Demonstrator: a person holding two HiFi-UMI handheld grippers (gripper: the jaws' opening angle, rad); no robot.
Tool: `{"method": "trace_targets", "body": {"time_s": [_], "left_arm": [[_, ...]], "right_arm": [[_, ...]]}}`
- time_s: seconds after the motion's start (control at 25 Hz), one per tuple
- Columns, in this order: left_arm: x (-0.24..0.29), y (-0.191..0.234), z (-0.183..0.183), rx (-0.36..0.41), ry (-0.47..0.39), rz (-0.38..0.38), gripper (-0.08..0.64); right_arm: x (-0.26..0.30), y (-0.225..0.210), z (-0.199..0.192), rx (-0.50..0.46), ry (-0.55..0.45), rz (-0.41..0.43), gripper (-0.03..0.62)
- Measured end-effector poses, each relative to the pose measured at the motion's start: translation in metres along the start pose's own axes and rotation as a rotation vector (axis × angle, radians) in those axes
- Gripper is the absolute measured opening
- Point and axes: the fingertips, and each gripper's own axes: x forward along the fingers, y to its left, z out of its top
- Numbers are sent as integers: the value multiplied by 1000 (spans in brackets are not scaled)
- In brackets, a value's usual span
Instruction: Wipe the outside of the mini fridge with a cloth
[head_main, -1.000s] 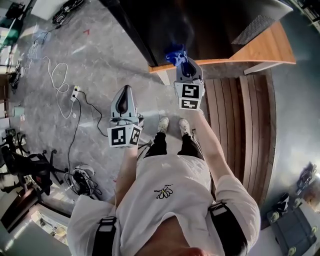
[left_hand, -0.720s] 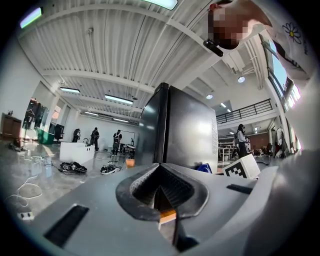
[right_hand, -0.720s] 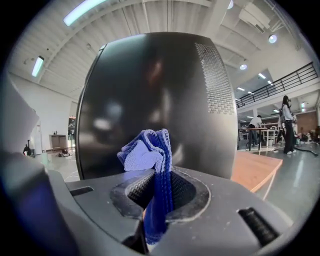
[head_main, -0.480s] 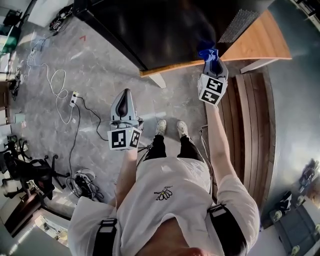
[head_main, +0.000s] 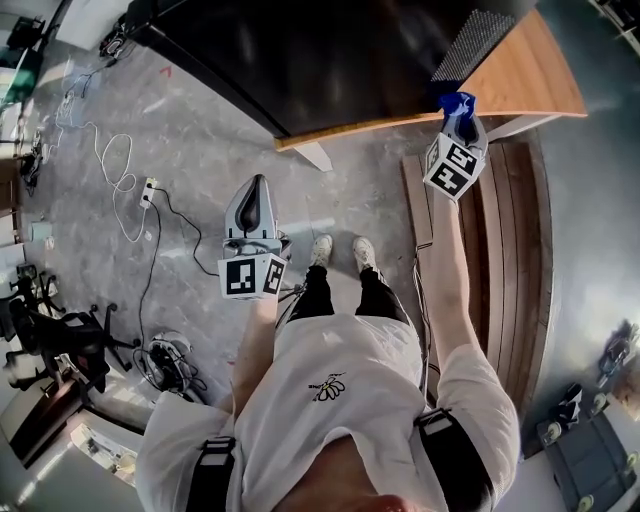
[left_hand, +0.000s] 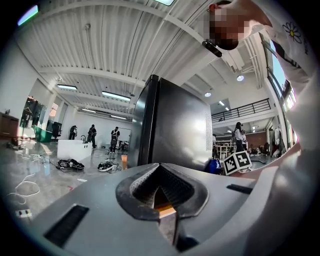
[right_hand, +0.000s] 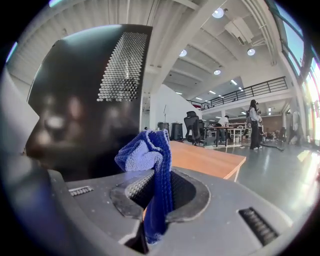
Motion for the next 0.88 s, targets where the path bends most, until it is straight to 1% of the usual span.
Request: {"method": "trace_targets", "body": {"time_s": [0.12,0.24,0.32,0.4,0.44,0.52,0.64,0.72,0.88], "left_arm": [[-6,-1,-4,-7,7,17,5],[-6,-3,-5,-11,6,27,5],[-6,0,-6,-12,7,31,5],[-7,7,-8,-17,10,34,5],[-8,9,-8,-19,10,36,5],[-9,12,-9,-24,9,40,5],[-11,13,-13,-30,14,43,5],[-14,17,-18,-36,22,48,5],[-24,30,-36,-56,54,68,5]], "right_arm": [[2,-16,1,5,1,-33,61],[-4,-22,4,23,-13,-37,61],[-15,-15,6,58,-30,-30,61],[-30,3,8,77,-55,-2,63],[-38,15,10,79,-66,25,63],[-55,44,11,64,-81,104,61],[-78,97,3,-1,-83,247,63],[-91,137,-11,-26,-63,340,63],[-112,212,-41,-8,-3,491,61]]}}
